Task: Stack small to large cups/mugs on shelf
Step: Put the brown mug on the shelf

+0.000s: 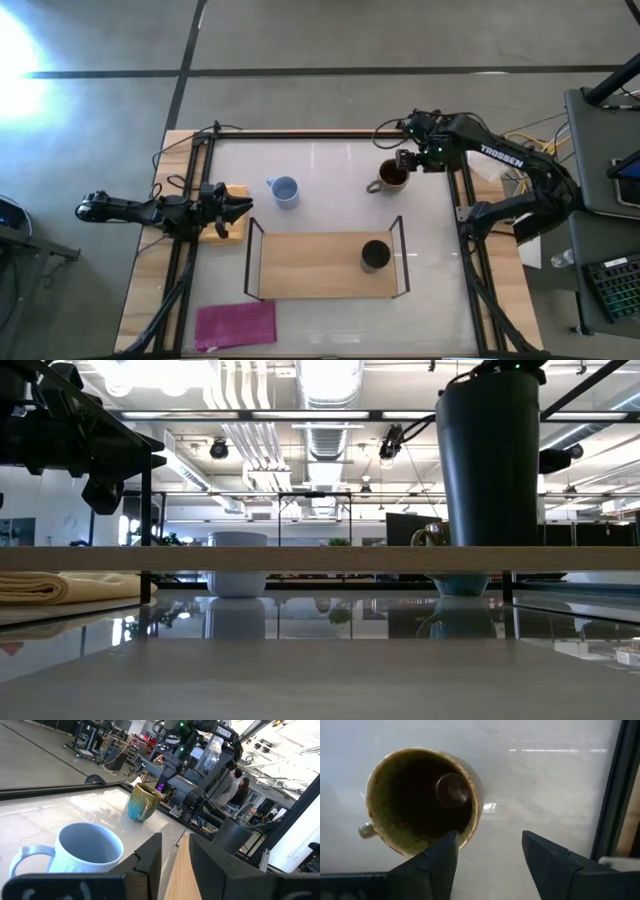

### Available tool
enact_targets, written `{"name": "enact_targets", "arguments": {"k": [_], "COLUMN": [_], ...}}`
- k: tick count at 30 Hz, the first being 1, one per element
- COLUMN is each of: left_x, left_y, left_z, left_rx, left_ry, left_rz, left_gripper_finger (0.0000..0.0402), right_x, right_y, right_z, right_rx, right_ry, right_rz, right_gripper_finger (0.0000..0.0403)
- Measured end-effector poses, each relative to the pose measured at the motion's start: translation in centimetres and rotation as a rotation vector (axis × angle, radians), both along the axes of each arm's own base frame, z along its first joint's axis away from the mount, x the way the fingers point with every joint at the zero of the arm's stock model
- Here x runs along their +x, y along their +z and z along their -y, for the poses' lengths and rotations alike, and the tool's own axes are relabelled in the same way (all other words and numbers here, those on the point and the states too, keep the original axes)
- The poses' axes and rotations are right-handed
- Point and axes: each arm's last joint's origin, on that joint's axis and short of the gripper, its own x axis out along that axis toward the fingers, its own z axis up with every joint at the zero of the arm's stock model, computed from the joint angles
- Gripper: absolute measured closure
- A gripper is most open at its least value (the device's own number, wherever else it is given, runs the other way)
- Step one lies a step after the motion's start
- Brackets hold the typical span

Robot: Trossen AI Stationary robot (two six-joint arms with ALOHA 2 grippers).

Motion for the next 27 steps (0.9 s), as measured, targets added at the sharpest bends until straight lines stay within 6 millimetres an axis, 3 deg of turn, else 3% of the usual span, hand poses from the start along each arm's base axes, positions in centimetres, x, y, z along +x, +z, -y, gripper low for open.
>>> {"name": "enact_targets", "arguments": {"k": [10,18,27], "left_x": [0.0,0.0,0.0], "left_y": [0.0,0.0,0.0], "left_z": [0.0,0.0,0.0], "left_rx": [0.000,0.000,0.000], "left_ry": [0.000,0.000,0.000], "left_rz": [0.000,0.000,0.000], "left_gripper_finger": [0.0317,0.0317,0.0317], "right_x": [1.3,2.2,1.7], "right_y": [-1.4,-2.3,-4.7], "right_z": [-1.8,-1.9,-2.2], "right_rx": [0.045,-0.027,-0.019], "right_ry": [-0.218,-0.312,-0.385], "right_rz": [0.036,0.102,0.064], "right_gripper_finger": [0.0191,0.0191,0.0191]}}
